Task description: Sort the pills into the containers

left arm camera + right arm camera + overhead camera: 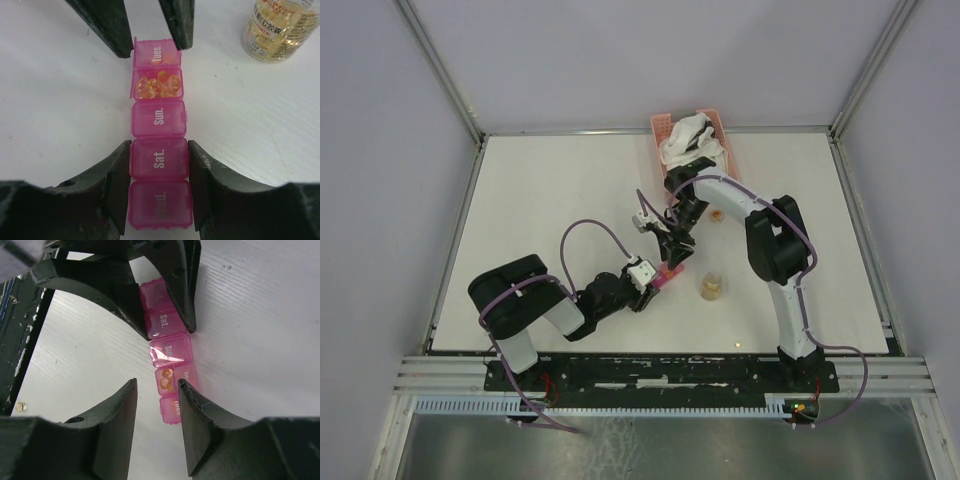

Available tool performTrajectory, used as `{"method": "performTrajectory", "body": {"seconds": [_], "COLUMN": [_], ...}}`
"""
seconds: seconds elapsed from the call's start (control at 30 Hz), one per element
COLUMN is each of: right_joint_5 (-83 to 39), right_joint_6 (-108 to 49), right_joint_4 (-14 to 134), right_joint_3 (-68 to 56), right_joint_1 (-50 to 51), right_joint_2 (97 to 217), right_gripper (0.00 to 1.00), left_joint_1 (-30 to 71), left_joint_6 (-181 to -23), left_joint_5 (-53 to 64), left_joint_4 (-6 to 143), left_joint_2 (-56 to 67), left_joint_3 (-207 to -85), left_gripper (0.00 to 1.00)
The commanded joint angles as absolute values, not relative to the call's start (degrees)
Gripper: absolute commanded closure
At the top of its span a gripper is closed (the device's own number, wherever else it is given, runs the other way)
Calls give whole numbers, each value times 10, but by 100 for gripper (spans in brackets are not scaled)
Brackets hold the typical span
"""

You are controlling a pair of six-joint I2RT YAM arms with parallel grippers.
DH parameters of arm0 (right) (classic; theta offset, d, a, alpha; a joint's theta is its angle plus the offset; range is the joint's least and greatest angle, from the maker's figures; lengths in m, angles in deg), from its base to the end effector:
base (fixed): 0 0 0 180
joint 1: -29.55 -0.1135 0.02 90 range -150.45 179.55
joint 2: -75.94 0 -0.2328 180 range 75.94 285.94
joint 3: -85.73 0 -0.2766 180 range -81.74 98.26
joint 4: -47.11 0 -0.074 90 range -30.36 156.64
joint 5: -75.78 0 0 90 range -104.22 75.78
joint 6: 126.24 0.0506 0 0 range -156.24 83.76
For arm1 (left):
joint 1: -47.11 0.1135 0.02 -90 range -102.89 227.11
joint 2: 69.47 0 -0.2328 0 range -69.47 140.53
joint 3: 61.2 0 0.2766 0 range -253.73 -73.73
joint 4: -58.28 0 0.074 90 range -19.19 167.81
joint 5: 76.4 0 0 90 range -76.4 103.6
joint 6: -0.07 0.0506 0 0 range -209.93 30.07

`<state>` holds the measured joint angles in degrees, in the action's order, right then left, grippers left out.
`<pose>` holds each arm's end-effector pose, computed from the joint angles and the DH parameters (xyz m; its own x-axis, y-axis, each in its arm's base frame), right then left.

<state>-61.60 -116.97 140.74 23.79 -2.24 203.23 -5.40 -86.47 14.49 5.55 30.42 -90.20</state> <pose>0.3288 0.2476 0.1488 0.0812 -0.7359 -0.6722 -0.8529 -0.4003 0.3352 0.1643 -0.2129 0.0427 -0.1420 0.2843 -0.9482 0.7944 0.6042 0.0622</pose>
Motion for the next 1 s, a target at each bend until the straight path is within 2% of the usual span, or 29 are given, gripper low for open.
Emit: {"method": "performTrajectory", "body": {"seconds": [0.0, 0.2, 0.5, 0.6, 0.73, 0.87, 0.97], "right_joint_5": [-607, -597, -602, -652, -674, -639, -609], "right_joint_6": [-1178, -1154, -1141, -1210, -1191, -1036, -986], "right_joint_4": [1411, 1381, 1395, 1498, 1499, 1354, 1302], "right_joint_3": [210, 176, 192, 243, 279, 248, 243], "right_joint_1": [-25, -26, -28, -19, -19, -22, -24], "right_joint_2": [1979, 1973, 1993, 2002, 2005, 2000, 2009], "right_gripper": [53, 54, 64, 74, 99, 99, 99], "left_joint_1": [-49, -48, -49, -49, -49, -49, -49], "left_joint_6": [-866, -867, -867, -865, -864, -865, -864], "left_joint_5": [139, 135, 132, 129, 125, 123, 121], "left_joint_4": [30, 27, 29, 31, 32, 32, 31], "left_joint_2": [293, 297, 291, 289, 291, 290, 291], "left_joint_3": [-896, -897, -894, -892, -892, -892, -892], "left_gripper": [65, 65, 65, 66, 67, 67, 67]}}
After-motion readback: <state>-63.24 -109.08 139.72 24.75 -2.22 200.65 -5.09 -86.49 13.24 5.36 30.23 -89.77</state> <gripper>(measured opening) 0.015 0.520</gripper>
